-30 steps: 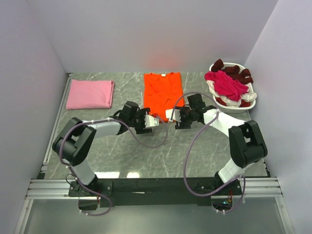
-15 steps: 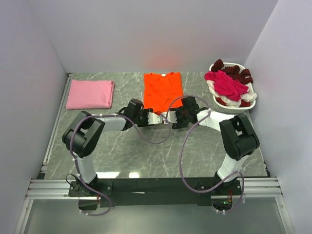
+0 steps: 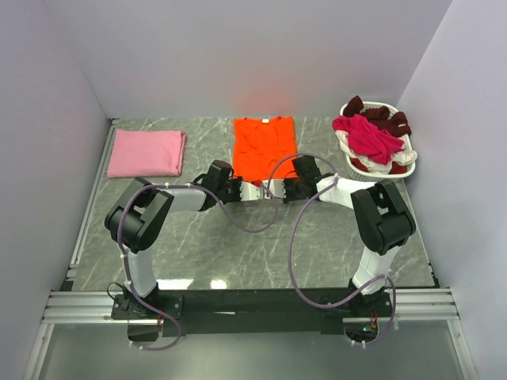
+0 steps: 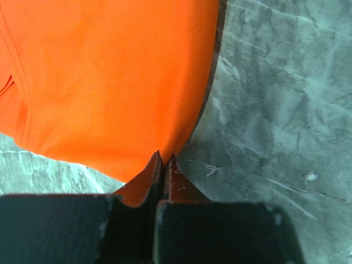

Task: Fold and stack the t-shirts
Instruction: Fold the tshirt

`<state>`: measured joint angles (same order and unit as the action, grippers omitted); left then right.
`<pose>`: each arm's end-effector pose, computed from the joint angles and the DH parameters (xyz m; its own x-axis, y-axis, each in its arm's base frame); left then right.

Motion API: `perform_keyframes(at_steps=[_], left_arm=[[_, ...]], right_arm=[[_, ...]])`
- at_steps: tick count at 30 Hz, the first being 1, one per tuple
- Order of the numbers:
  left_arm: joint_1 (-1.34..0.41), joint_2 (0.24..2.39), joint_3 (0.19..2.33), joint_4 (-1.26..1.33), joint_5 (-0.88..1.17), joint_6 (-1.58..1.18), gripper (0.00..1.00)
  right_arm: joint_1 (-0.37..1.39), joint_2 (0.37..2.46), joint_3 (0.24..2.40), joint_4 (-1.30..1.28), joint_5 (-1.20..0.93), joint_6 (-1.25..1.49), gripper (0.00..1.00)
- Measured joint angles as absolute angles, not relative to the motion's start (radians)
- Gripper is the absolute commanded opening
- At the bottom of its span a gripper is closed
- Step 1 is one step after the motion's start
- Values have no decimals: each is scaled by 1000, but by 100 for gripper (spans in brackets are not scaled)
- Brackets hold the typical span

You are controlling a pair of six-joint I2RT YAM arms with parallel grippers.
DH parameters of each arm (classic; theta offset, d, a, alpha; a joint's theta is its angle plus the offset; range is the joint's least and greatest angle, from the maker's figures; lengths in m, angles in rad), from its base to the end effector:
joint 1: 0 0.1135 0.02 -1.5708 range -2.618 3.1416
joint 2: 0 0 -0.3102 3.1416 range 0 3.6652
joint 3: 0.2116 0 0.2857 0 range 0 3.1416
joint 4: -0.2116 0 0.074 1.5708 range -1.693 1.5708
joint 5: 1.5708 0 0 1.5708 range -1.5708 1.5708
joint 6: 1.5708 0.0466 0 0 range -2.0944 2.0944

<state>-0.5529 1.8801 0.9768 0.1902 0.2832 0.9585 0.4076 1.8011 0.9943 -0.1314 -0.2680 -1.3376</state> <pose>0.3542 -0.2339 0.1491 0.2399 0.7753 -0.5843 0.8488 0.1247 0.5139 0.3602 0.1690 0.1594 0.3406 -0.8748 -0.3444 -0.8419 -0.1208 -0.5259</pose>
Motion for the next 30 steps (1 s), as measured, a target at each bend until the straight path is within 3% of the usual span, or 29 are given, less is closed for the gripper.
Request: perform_keyframes(at_steps=[6, 14, 23, 30], left_arm=[[-551, 1845, 939, 183, 316, 956, 0], [-596, 1670, 801, 143, 359, 934, 0], [-810, 1446, 701, -16, 380, 826, 0], [-982, 1148, 670, -168, 406, 673, 0]], right_arm=[[407, 1755, 950, -139, -311, -1350, 0], [408, 1542, 793, -189, -395, -1351, 0], [430, 1049, 554, -422, -461, -1343, 0], [446, 646, 517, -721, -514, -1285, 0]])
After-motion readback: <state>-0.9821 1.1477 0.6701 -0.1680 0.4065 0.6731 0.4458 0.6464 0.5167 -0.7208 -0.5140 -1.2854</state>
